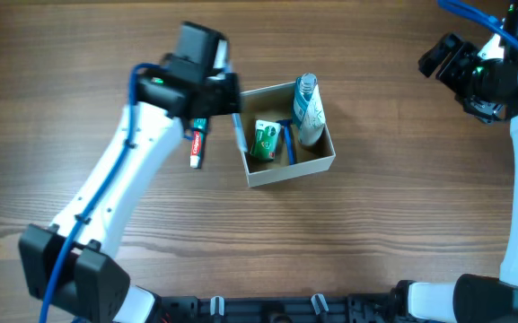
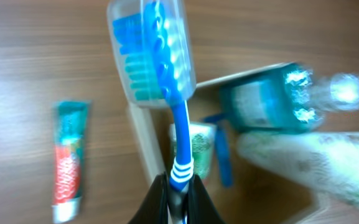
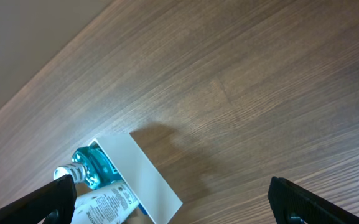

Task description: Pack container

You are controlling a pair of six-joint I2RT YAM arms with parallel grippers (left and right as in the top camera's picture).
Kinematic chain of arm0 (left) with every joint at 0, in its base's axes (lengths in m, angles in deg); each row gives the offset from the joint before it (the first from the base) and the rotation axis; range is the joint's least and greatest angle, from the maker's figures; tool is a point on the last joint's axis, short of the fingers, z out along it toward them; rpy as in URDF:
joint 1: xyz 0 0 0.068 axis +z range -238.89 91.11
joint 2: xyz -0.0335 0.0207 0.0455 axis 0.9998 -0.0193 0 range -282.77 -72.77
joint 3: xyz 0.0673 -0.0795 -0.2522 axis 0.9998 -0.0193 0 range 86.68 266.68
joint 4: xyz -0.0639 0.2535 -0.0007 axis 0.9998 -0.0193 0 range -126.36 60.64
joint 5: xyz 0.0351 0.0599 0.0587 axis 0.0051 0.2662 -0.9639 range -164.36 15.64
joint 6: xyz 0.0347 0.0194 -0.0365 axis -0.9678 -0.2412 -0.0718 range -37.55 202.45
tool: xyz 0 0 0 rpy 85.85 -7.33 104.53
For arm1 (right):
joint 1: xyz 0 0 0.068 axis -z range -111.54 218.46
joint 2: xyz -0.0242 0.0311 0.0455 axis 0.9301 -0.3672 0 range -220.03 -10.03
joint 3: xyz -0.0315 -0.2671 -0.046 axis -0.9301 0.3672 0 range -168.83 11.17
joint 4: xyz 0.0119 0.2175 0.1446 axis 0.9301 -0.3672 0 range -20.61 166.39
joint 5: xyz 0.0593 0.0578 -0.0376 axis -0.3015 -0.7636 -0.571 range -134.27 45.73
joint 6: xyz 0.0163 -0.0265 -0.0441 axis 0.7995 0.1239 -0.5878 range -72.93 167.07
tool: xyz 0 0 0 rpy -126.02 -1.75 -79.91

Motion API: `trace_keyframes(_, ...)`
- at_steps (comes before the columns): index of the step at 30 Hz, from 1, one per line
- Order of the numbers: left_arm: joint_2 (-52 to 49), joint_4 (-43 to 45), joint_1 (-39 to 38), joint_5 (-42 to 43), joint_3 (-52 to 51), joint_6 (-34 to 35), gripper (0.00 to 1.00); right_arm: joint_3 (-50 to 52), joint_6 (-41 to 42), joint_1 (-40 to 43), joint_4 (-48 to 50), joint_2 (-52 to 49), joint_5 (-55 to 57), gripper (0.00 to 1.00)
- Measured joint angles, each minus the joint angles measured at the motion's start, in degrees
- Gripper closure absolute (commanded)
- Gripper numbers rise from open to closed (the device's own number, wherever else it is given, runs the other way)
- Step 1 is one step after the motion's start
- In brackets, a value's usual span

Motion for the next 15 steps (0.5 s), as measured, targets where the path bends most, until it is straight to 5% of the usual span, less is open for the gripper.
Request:
trace_keyframes(6,-10.93,6.62,-8.74,-2.93,-0.13,4.57,0.94,0.00,0.00,0.00,0.00,0.00,0.00,0.00)
trace_keyframes(7,-12.48,6.01,-8.72,-2.93,-0.13,4.79,0.89,0.00,0.00,0.00,0.00,0.00,0.00,0.00)
trace_keyframes(8,-13.51,5.09,-8.72,-2.93,-0.15,4.98,0.69,0.00,0.00,0.00,0.00,-0.02,0.00,0.00)
trace_keyframes(11,-13.94,2.67,-8.72,-2.49,-0.26,5.88,0.47,0.00,0.00,0.00,0.02,-0.02,0.00,0.00)
trace_keyframes(15,-9.51,-1.97,-7.43,-2.23,-0.28,6.05,0.38,0.00,0.00,0.02,0.00,-0.02,0.00,0.00)
